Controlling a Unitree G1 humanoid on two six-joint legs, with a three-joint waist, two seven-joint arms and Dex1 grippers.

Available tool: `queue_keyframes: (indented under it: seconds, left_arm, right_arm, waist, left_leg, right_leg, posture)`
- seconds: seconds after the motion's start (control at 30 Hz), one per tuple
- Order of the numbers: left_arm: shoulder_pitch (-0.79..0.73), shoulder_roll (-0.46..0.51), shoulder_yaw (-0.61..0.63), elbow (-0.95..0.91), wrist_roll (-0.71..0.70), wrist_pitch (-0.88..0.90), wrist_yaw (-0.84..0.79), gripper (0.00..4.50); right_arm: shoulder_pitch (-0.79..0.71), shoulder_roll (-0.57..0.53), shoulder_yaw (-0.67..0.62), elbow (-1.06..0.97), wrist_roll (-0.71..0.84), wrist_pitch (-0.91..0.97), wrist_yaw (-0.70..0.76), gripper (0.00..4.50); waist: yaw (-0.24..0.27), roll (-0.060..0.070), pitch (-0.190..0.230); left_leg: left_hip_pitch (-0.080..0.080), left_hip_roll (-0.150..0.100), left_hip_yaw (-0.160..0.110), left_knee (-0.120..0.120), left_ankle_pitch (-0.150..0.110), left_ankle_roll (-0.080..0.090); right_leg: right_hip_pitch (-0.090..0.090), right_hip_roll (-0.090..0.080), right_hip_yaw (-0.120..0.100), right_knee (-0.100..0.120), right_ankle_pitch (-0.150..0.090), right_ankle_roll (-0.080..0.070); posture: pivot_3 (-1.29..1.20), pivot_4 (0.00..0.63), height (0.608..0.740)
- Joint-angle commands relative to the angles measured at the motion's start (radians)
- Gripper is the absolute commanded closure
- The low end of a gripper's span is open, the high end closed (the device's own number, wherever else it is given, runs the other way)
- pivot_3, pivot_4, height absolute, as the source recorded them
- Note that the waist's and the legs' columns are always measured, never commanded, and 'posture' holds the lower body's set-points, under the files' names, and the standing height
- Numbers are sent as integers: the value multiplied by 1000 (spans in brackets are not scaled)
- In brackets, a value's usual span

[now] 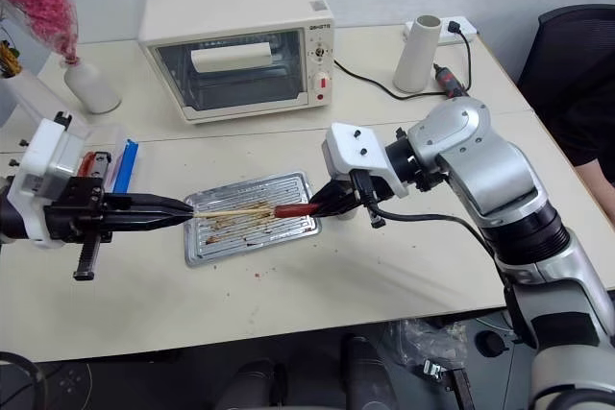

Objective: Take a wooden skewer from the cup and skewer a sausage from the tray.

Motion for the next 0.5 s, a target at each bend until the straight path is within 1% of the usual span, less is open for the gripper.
queue_keyframes:
  seconds: [0.03,0.5]
  left_arm:
    - [-5,12,32,-9,10,-21,-7,4500]
    - [-26,-1,-1,-8,15,-33,-3,4500]
  right_arm:
    - [-6,-9,-29,-24,2,-12,-5,4371]
    - [-16,12,-23,-32,8,-6,-24,4371]
  waist:
    - [0,0,0]
    - [0,0,0]
  left_leg:
    - [0,0,0,0,0,0]
    - [0,0,0,0,0,0]
  right_leg:
    - [0,0,0,0,0,0]
    - [0,0,0,0,0,0]
  posture:
    - [0,150,740]
    - [0,150,740]
